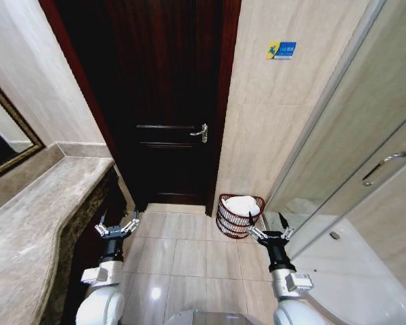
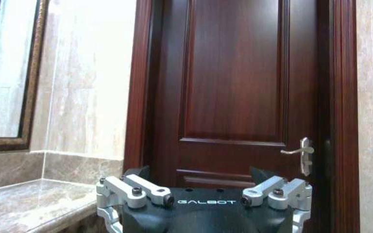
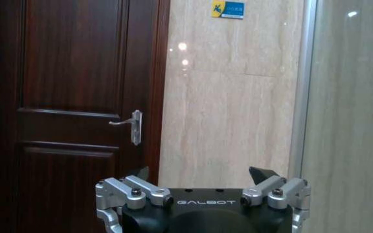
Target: Discard the used towel into the hamper.
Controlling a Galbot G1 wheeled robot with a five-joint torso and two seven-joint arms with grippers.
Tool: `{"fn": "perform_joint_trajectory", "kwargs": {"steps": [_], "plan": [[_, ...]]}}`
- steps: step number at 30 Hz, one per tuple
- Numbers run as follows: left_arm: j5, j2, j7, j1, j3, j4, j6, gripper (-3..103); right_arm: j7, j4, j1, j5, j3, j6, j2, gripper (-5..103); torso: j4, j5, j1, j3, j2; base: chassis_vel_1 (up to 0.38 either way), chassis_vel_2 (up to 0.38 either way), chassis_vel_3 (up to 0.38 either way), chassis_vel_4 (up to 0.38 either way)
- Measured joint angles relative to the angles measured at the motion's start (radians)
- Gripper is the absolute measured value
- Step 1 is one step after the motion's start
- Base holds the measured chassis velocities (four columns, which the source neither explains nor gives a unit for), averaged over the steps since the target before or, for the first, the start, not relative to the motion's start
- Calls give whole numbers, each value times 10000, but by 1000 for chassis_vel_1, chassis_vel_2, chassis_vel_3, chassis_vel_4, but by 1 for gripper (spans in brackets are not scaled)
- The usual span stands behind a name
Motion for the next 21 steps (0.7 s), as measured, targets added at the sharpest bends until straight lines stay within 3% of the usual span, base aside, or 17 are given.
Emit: {"fn": "perform_joint_trajectory", "kwargs": {"steps": [21], "plan": [[-3,151,86,43,-148,75,-380,100,97,92,-190,-6,-8,191,47,100,-1,0,0,0,0,94,-27,-38,88]]}}
